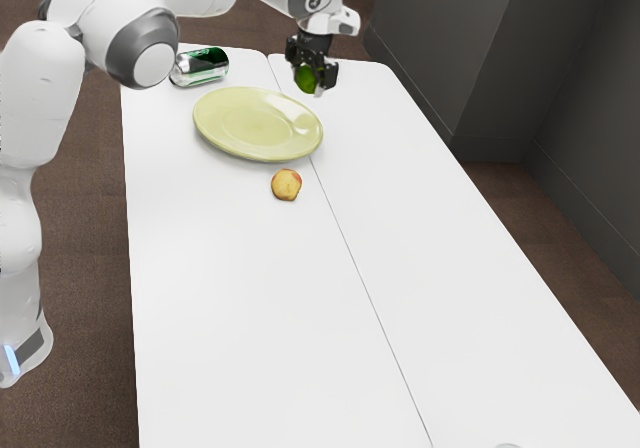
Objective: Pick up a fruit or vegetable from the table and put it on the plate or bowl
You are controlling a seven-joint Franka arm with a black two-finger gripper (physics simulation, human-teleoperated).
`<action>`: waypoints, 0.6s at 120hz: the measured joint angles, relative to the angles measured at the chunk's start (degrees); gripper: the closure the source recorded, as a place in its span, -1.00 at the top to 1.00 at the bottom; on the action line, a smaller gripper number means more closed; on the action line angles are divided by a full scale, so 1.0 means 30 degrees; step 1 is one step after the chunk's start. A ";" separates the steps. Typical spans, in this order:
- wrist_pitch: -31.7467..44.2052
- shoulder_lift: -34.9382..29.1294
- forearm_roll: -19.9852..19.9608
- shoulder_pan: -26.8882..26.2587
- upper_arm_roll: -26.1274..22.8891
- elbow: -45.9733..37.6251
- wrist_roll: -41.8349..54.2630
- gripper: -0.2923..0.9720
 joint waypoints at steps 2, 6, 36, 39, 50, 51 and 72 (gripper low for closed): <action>0.0003 0.0109 -0.0055 0.0121 0.0018 0.0003 0.0013 0.16; 0.0012 0.0298 -0.0173 0.0463 -0.0013 0.0008 0.0039 0.16; 0.0052 0.0380 -0.0819 0.1398 -0.0028 -0.0347 0.0189 0.16; 0.0058 0.0133 -0.0834 0.1385 -0.0028 -0.0673 0.0200 0.16; 0.0071 -0.0639 -0.0850 0.1357 -0.0014 -0.1503 0.0231 0.16; 0.0072 -0.0681 -0.0849 0.1356 -0.0012 -0.1551 0.0233 0.16; 0.0045 -0.0874 -0.0928 0.1303 -0.0079 -0.1951 0.0288 0.38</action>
